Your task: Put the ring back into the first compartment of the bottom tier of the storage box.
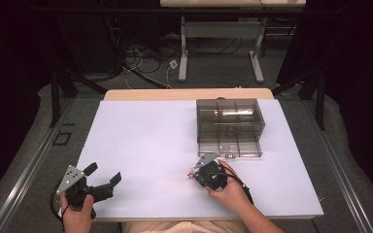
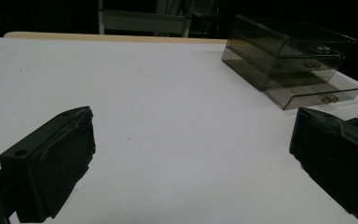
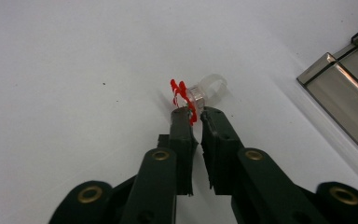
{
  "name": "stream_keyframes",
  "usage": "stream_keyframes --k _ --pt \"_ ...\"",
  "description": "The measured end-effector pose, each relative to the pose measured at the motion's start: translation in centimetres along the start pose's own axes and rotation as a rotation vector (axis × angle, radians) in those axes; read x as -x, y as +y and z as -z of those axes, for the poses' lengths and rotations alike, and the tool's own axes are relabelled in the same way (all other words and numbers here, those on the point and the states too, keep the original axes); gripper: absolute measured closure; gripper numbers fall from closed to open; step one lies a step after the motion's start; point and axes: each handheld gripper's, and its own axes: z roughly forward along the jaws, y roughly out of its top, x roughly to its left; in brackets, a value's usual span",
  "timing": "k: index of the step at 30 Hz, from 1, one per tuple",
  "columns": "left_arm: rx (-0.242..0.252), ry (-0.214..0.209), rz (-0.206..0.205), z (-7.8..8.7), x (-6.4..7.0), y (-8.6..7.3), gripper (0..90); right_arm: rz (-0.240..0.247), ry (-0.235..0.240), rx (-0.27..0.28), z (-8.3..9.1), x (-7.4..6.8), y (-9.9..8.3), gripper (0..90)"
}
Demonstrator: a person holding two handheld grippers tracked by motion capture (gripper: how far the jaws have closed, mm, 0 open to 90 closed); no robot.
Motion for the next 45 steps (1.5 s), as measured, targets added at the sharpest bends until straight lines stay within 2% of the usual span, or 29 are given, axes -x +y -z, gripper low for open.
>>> stream_keyframes --k 5,20,36,45 --pt "0.002 0.0 0.002 0.02 0.0 0.01 0.1 0.001 0.009 -0.008 -0.03 -0.02 0.0 88.8" --pt "0.001 0.0 0.002 -0.01 0.0 -0.02 0.1 -0.001 0.022 -0.009 -0.02 -0.02 0.03 90.0" --pt "0.002 0.001 0.003 -0.02 -0.02 -0.03 0.1 -0.031 0.018 0.024 0.33 0.02 0.02 90.0" --pt "0.002 0.0 0.004 -0.05 -0.03 -0.04 0.1 -0.052 0.005 0.063 0.59 0.07 0.03 90.0"
